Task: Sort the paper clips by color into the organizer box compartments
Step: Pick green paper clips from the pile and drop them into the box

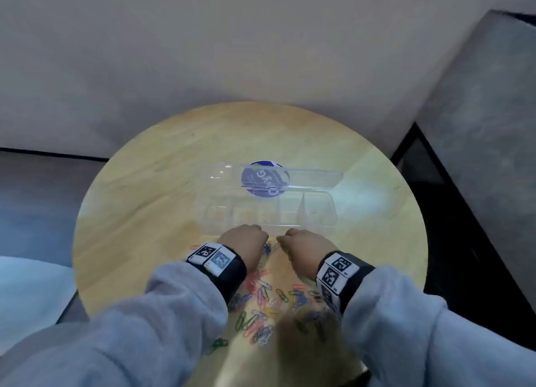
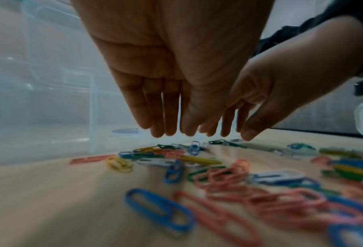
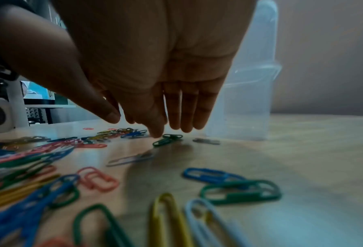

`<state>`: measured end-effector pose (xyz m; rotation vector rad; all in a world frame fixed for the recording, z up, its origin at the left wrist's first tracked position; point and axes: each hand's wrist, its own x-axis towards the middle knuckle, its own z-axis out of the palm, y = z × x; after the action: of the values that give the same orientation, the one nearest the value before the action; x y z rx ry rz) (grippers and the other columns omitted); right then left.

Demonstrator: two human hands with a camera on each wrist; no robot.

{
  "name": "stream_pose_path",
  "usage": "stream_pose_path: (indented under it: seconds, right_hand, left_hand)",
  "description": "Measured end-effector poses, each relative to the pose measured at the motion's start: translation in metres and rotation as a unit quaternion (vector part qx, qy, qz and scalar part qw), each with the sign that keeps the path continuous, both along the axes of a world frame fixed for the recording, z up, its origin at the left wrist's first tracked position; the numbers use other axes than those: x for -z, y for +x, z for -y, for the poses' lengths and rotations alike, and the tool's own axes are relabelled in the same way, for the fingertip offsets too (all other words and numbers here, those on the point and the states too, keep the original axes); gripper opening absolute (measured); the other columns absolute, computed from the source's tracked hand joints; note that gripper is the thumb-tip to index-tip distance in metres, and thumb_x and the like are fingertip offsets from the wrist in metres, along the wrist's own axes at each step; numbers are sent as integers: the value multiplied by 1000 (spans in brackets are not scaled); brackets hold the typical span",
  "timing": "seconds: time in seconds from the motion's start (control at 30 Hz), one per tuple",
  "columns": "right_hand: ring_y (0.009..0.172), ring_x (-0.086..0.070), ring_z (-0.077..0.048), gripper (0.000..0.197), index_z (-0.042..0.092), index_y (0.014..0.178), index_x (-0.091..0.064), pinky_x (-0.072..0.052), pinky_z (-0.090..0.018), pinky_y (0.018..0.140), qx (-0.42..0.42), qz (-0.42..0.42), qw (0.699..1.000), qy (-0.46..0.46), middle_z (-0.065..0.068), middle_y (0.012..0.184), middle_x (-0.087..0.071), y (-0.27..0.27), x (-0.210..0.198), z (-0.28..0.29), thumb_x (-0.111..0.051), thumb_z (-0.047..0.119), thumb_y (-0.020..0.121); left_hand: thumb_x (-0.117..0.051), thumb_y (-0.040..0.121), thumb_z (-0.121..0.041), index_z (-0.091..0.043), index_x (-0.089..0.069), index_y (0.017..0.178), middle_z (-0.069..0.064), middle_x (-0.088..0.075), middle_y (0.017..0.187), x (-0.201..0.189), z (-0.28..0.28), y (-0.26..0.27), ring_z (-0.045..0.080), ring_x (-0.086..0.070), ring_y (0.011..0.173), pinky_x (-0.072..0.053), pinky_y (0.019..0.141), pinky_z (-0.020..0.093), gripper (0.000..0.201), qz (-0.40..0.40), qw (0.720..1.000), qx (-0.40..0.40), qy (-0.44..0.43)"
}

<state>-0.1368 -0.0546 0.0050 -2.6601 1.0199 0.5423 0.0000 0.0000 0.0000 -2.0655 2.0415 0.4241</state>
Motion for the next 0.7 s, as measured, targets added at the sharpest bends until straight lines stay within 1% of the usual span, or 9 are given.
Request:
stream_pose_path:
  seconds: [0.07,0.13,0.27,0.37,0.43,0.47,0.53,0.6,0.7]
  right_hand:
    - [108,-56,-28,35,11,118,-56,-46,-36,84,9,9,1000,-4,-8,117,-52,2,4,3,-42,-1,89]
    - [103,-57,-28,28,10,112,-59,-46,-35,82,19,15,1000,-15,-8,114,-53,-1,9,4,-42,3,91]
    - [99,-58,-30,18,8,106,-59,-45,-34,79,8,8,1000,-15,-9,110,-54,-12,10,2,-45,16,96]
    - [101,-57,-29,18,9,104,-57,-46,-36,82,12,12,1000,-1,-9,110,-55,-19,9,1,-45,18,96]
    - [100,-56,-28,17,11,103,-57,-46,-36,81,12,-4,1000,3,-8,110,-55,-21,7,2,-44,17,95]
    - [97,-56,-28,15,12,100,-57,-44,-35,78,11,-15,1000,3,-8,108,-56,-21,6,1,-43,16,94]
    - [84,-51,-27,12,16,83,-50,-41,-32,70,18,-38,999,11,-10,98,-55,-21,0,0,-42,14,92]
    - [76,-49,-24,12,15,76,-46,-40,-31,64,49,-32,998,33,-7,85,-52,-23,-5,-2,-42,13,87]
    - [71,-51,-20,14,17,69,-48,-43,-27,61,136,53,985,91,-1,76,-54,-28,-14,-1,-50,13,82]
  left_hand:
    - [-42,92,-4,-11,-59,111,8,-56,113,2,4,1,28,-57,103,-40,72,33,26,17,1000,1,-1]
    - [-43,93,-8,-10,-60,112,9,-56,112,7,7,0,29,-57,103,-38,71,33,26,33,999,19,-1]
    - [-46,92,-6,-7,-63,111,11,-57,111,13,10,-7,30,-58,102,-39,72,32,26,36,998,39,16]
    - [-48,90,-6,-9,-65,107,10,-60,110,12,12,-4,29,-59,101,-44,77,33,24,24,999,18,22]
    - [-47,91,-7,-8,-64,106,11,-61,111,7,11,-4,30,-59,102,-43,77,31,23,29,999,12,30]
    - [-47,91,-6,-6,-64,106,12,-62,111,4,11,-4,30,-60,102,-42,77,31,23,34,999,11,39]
    - [-48,91,-7,-4,-65,105,13,-65,108,-2,12,-5,30,-62,101,-41,73,29,22,44,997,6,67]
    - [-50,91,-10,-4,-66,106,13,-67,108,-9,13,-7,30,-63,101,-43,73,29,22,47,994,1,94]
    - [-52,89,-11,-2,-67,105,14,-68,107,-15,10,-8,30,-64,100,-48,78,32,23,44,993,5,108]
